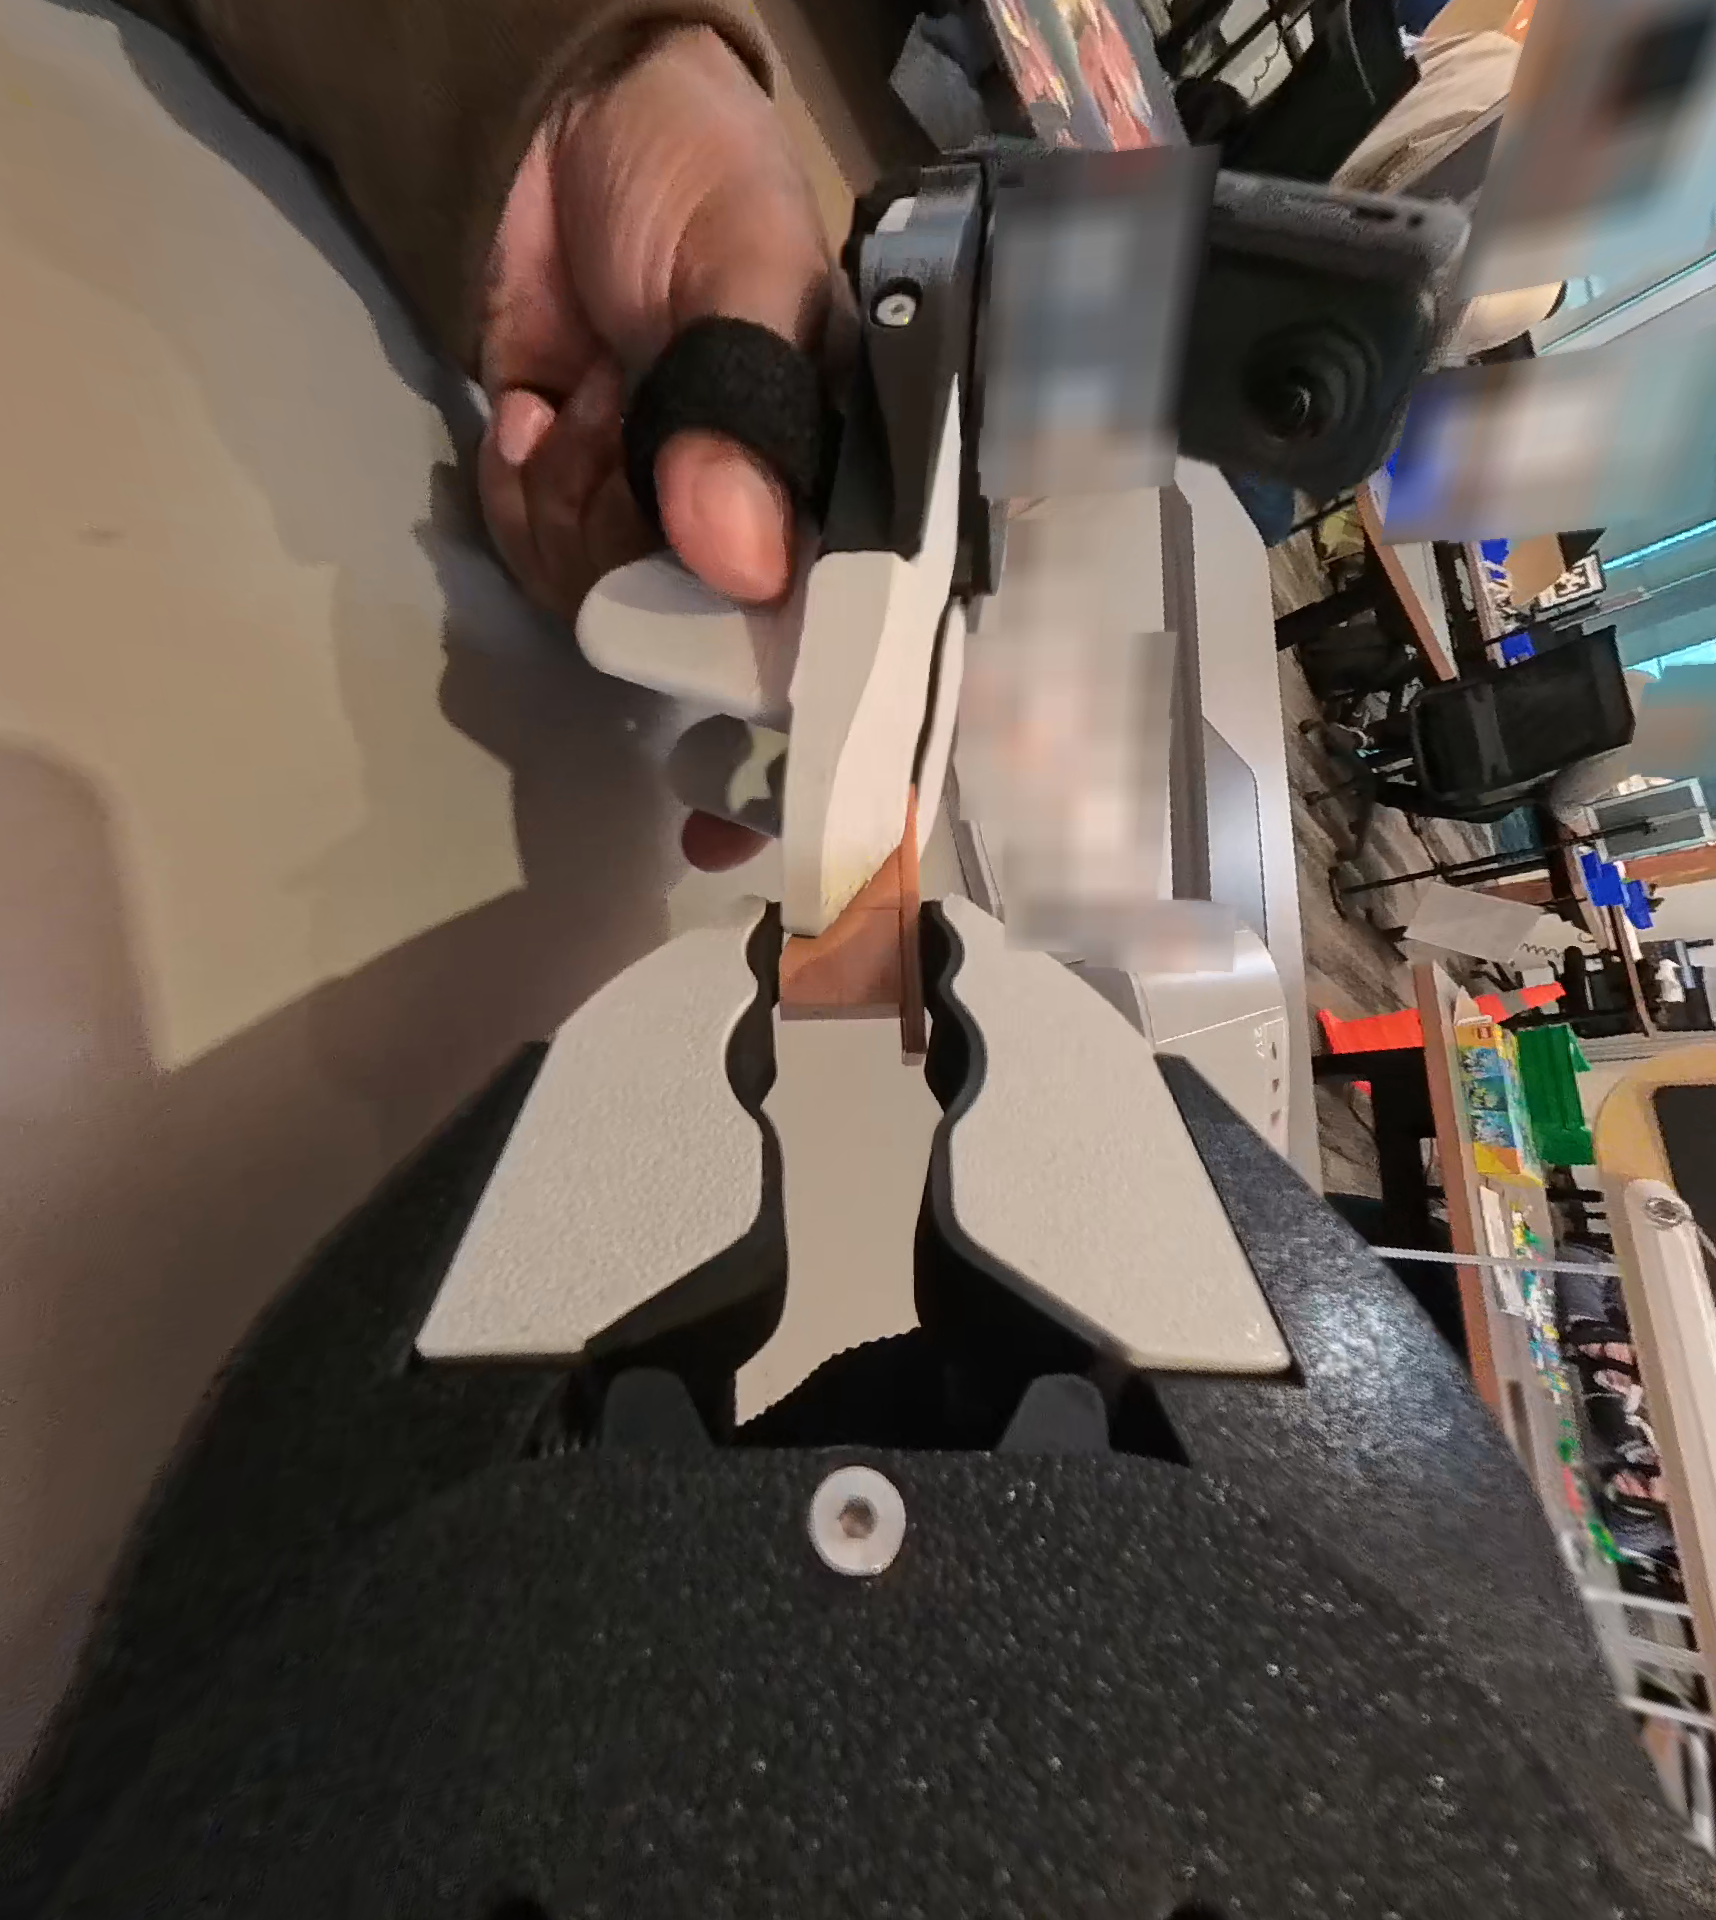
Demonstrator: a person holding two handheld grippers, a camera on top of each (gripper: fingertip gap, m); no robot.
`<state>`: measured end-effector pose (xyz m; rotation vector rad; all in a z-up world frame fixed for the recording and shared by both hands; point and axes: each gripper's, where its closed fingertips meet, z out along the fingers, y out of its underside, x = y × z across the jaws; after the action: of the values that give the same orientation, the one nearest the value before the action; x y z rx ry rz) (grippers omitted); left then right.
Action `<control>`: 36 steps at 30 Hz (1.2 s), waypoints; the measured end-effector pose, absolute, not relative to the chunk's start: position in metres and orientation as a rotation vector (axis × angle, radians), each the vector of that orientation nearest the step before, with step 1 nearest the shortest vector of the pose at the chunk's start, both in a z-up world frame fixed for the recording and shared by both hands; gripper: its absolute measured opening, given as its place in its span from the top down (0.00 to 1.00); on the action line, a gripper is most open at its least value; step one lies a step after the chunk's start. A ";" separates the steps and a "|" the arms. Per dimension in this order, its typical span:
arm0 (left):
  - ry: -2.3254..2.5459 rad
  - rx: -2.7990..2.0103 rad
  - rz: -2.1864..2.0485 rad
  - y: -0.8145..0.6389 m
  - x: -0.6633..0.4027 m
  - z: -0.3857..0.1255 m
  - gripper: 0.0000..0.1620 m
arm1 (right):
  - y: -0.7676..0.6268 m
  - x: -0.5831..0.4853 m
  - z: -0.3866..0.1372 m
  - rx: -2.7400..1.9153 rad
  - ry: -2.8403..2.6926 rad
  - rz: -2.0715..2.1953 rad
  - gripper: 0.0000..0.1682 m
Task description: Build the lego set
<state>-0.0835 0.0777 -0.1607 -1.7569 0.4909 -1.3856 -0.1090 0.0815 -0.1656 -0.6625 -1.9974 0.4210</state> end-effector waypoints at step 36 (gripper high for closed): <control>1.010 -1.407 -0.479 0.076 -0.096 -0.160 0.90 | 0.075 -0.105 -0.168 -0.746 -2.035 0.576 0.85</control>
<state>-0.0962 0.0763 -0.1596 -1.4065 1.0103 -0.4791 -0.1052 0.0747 -0.1683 -0.7460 -2.0353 0.5761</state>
